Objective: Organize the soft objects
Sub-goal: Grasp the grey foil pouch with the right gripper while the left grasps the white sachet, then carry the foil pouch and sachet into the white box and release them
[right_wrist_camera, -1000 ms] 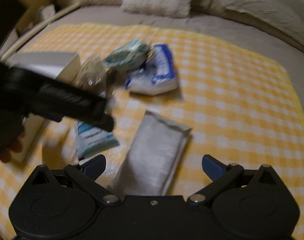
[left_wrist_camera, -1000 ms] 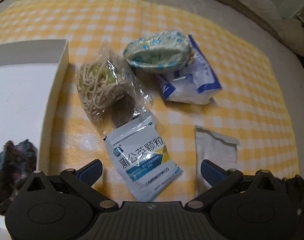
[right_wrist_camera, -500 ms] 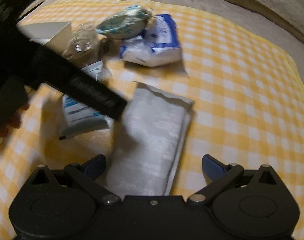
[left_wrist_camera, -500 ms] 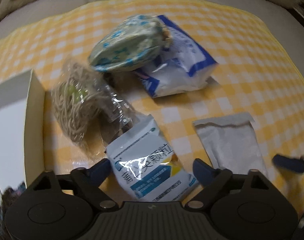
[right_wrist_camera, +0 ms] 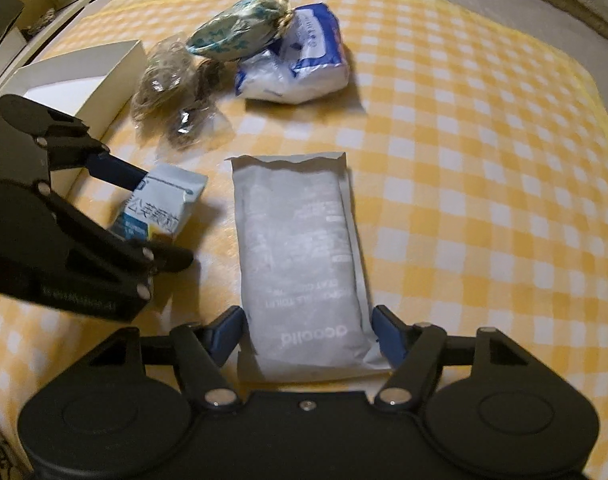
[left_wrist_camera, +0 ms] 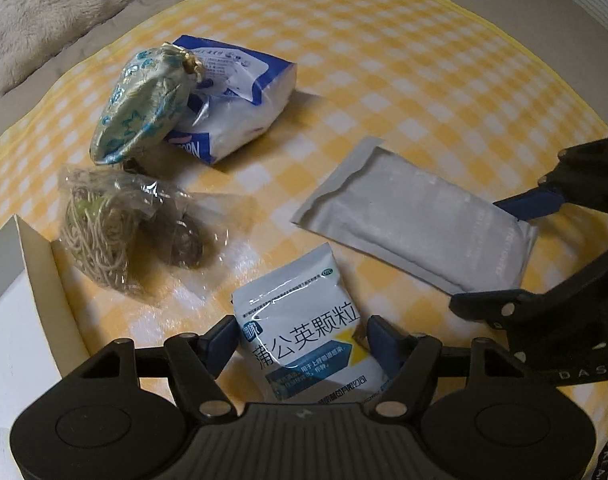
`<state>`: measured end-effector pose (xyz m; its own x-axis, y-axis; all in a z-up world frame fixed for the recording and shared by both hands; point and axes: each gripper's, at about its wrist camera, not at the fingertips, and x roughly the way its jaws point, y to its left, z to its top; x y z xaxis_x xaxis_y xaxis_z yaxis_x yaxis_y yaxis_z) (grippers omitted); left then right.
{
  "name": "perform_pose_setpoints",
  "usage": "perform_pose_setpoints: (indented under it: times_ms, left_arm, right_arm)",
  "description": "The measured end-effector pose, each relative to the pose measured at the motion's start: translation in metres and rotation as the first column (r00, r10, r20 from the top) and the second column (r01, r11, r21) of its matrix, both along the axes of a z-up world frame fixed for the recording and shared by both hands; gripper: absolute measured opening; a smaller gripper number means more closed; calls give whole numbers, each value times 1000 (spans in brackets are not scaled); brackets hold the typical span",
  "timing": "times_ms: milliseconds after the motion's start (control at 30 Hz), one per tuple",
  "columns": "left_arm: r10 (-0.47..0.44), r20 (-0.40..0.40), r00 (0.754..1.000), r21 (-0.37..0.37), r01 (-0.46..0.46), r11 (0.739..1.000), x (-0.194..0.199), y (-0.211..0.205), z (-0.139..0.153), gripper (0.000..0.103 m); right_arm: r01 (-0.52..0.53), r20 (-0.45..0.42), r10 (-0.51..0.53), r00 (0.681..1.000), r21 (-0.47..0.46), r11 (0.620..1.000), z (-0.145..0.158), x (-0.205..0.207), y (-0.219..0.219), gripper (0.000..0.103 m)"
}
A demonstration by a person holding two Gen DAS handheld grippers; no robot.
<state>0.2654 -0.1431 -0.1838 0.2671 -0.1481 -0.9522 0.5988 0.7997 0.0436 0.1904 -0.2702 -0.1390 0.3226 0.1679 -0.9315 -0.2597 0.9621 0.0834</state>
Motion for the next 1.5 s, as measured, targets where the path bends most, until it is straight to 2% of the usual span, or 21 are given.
perform_pose_setpoints:
  times_ms: [200,367,633,767,1133,1500]
  left_arm:
    - [67,-22,998,-1,-67,998,-1,6,0,68]
    - [80,48,996,-21,-79,997,-5,11,16,65]
    - [154,145,977,-124,-137,983,-13,28,56,62]
    - [178,176,968,-156,-151,976,-18,38,68,61]
    - [234,275,932,-202,-182,962,-40,68,103,61]
    - [315,340,886,-243,-241,940,-56,108,132,61]
  right_arm:
    - [11,-12,-11,1000,12,1000,6,0,3,64]
    - [40,26,-41,999,20,999,12,10,3,61]
    - [106,145,-113,983,54,993,42,3,-8,60]
    - [129,175,-141,974,79,988,54,0,-14,60]
    - [171,265,-207,942,154,973,88,-13,-16,59]
    - [147,312,-209,927,210,967,108,-20,2,60]
